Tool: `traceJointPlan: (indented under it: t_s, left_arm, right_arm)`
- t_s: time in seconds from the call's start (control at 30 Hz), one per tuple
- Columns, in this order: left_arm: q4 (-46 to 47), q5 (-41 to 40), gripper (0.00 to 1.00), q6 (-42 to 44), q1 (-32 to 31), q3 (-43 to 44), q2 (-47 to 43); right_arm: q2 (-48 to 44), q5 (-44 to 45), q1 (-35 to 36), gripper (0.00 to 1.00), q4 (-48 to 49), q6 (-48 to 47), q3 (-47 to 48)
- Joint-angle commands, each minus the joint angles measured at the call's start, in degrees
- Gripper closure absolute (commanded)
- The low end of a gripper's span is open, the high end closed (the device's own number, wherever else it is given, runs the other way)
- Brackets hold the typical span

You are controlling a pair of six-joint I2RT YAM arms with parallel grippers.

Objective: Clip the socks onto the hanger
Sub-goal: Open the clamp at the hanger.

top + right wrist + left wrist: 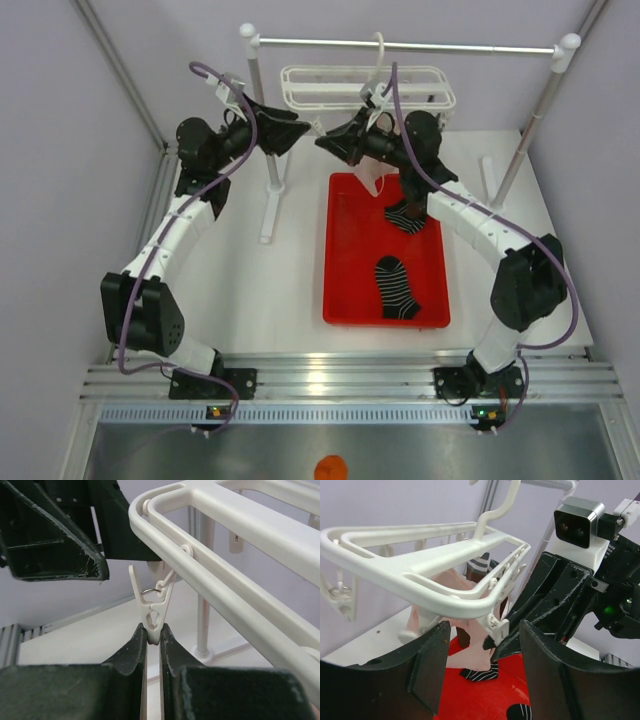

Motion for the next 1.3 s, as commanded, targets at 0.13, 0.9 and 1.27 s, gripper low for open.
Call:
traceJointPlan:
  t_s: [0.13, 0.9, 1.27]
  left_arm:
    - [18.23, 11.67, 0.35, -7.02, 1.59, 2.72, 5.25]
    - [20.00, 8.08, 0.45, -13.96, -0.34, 6.07, 8.86]
    - [20.26, 9.13, 0.94, -15.55, -0.34, 5.89, 9.30]
  right_arm:
    - [0.90, -9.09, -2.01, 1.00, 5.56, 12.87, 3.67]
    - [2.92, -12.18, -2.36, 1.00, 8.81, 18.41, 3.93]
    - [4.50, -13.49, -2.98, 0.98, 8.91, 22.63, 5.25]
